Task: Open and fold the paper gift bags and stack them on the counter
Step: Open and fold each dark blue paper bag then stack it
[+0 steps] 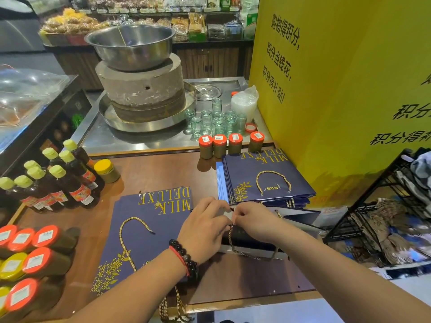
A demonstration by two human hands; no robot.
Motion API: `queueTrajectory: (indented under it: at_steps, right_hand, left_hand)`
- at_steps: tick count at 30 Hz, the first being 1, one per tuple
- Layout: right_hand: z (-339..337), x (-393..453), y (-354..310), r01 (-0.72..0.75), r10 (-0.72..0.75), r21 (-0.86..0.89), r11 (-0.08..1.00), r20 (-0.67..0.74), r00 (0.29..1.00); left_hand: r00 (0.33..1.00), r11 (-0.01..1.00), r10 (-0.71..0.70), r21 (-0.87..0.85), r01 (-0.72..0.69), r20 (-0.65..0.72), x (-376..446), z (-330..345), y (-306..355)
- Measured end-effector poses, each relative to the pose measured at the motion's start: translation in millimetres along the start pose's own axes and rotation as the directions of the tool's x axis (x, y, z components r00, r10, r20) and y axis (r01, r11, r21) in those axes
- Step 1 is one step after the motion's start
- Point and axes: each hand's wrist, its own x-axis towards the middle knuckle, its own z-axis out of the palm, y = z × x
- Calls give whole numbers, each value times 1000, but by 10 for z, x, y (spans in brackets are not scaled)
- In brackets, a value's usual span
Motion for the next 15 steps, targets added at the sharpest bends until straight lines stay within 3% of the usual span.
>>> queueTrajectory:
  at_steps: [4, 9, 15]
  right_hand:
    - [6, 10, 16, -22, 20, -29, 999, -77, 997]
    - [-205, -11, -4, -13, 54, 218, 976, -183, 982]
    - [-369, -73, 65, 11, 92, 279, 960, -355, 930]
  left_hand:
    - [1000, 1000, -3, 9, 3, 14, 13, -46, 21]
    - [1000, 1000, -21, 3, 21, 13, 6, -68, 9]
    - [1000, 1000, -23, -3, 23, 16, 26, -35, -7]
